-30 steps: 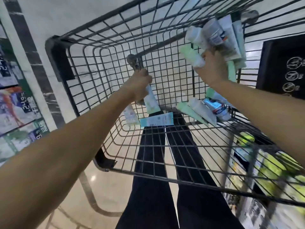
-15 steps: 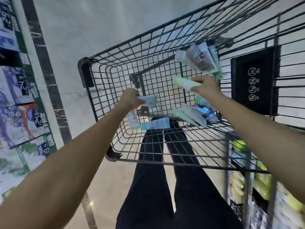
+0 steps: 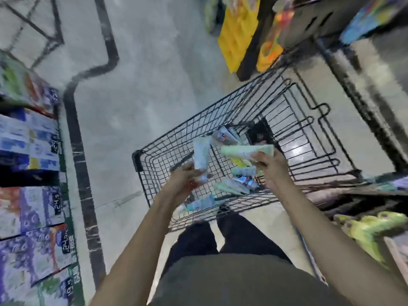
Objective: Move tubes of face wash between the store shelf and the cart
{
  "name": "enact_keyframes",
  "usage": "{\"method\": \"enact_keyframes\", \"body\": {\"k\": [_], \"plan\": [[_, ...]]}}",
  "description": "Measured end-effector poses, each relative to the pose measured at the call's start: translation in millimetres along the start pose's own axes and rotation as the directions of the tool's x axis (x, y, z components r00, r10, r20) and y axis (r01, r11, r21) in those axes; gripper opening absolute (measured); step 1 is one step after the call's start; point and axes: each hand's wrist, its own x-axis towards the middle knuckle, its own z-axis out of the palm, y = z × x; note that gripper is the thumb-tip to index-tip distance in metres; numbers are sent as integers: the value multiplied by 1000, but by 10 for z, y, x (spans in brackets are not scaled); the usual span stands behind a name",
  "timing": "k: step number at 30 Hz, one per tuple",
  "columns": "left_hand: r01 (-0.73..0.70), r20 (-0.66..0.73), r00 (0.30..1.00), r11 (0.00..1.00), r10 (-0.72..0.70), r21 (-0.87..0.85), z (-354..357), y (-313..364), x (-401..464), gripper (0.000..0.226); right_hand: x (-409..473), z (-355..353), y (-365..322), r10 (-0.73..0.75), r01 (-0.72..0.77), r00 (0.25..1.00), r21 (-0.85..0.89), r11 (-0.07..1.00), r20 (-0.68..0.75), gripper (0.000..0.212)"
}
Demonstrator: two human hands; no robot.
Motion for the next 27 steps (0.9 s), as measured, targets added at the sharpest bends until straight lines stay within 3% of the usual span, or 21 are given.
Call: {"method": "enact_keyframes", "body": {"k": [3, 8, 13, 15, 17, 19, 21, 25, 27], "plan": [[-41, 118, 992, 998, 34, 56, 293, 31, -235, 67, -464, -139, -169, -35, 44, 998, 217, 975, -45, 15], [-199, 321, 941, 939, 103, 280, 724, -107, -781, 66, -1340, -403, -118, -134, 175, 983, 427, 887, -125, 17], [-266, 473, 878, 897, 75, 352, 1032, -584, -1169, 81, -2298, -835, 365, -190, 328, 927, 453, 829, -323, 16], [-249, 534, 845, 902, 25, 352, 1163, -869, -1373, 83, -2693, -1048, 642, -158, 334, 909, 448, 829, -385, 41], [-223, 596, 802, 909, -34, 353, 1327, -1190, -1572, 68, -3090, -1302, 918, -128, 345, 885, 448, 825, -447, 70], [-196, 641, 760, 902, -108, 384, 1512, -1538, -1769, 62, -3512, -1542, 1152, -144, 397, 848, 430, 811, -511, 53], [-186, 665, 724, 878, -182, 442, 1712, -1916, -1955, 75, -3903, -1817, 1433, -132, 439, 814, 450, 778, -565, 31], [-195, 663, 711, 841, -233, 504, 2147, -2716, -2305, 65, -4618, -2406, 2013, -50, 511, 740, 513, 690, -671, 49], [-226, 677, 690, 812, -257, 538, 2369, -3171, -2528, 67, -4971, -2731, 2291, -23, 542, 704, 515, 664, -710, 46]]}}
